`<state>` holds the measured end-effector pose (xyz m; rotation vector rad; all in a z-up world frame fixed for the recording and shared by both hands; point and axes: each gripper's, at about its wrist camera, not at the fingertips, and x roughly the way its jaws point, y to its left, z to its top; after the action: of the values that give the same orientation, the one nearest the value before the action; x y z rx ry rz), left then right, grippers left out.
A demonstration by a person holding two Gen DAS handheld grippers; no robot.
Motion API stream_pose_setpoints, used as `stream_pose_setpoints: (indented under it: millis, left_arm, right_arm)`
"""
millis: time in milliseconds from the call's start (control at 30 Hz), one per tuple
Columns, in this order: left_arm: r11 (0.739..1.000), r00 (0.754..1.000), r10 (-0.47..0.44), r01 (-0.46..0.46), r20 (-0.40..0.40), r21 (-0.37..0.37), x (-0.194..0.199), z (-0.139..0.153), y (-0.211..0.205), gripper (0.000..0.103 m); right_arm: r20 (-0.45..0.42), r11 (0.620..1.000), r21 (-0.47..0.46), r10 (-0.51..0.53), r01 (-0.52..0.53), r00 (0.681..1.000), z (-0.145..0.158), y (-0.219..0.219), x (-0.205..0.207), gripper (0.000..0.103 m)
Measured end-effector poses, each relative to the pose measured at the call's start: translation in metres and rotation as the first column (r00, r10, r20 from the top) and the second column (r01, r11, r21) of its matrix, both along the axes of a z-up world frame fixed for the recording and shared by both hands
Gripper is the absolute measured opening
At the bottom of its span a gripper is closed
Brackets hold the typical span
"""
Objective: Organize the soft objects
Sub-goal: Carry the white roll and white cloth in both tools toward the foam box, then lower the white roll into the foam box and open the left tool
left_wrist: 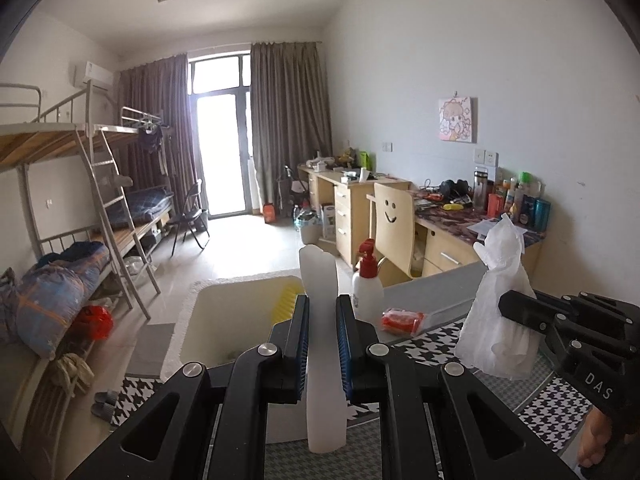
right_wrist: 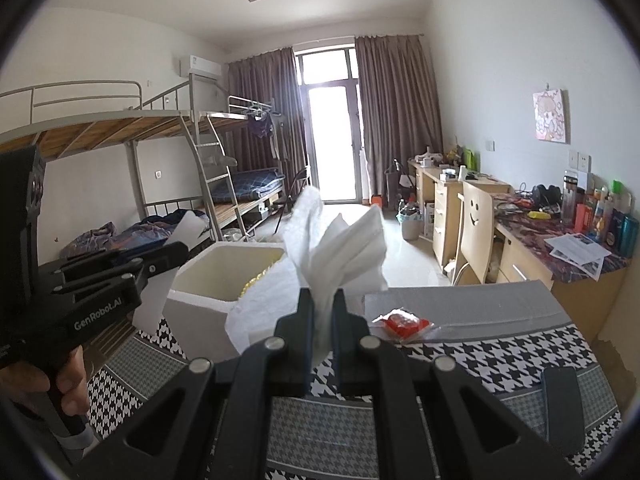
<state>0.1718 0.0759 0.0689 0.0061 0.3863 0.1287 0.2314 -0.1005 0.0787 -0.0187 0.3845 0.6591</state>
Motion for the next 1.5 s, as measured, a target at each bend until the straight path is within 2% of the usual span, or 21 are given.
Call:
stream_pose_setpoints:
  millis: [767,1500]
  left_arm:
    - [0.997,0.997,0.075,-0.075,-0.003,-0.007,0.014,0.004,0.031,0.014]
    - [0.989,0.989,0.146,-0.146,-0.016,-0.02,0.026,0.0,0.056,0.014]
  right_arm:
    - [0.011,0.998,-0.029,0.064,-0.064,0.998,0.013,0.038,0.022,0.011]
    - [-0.008,0.988,-0.091,0.127,-0.127,0.992,0.011,0.082,0.039,0.011]
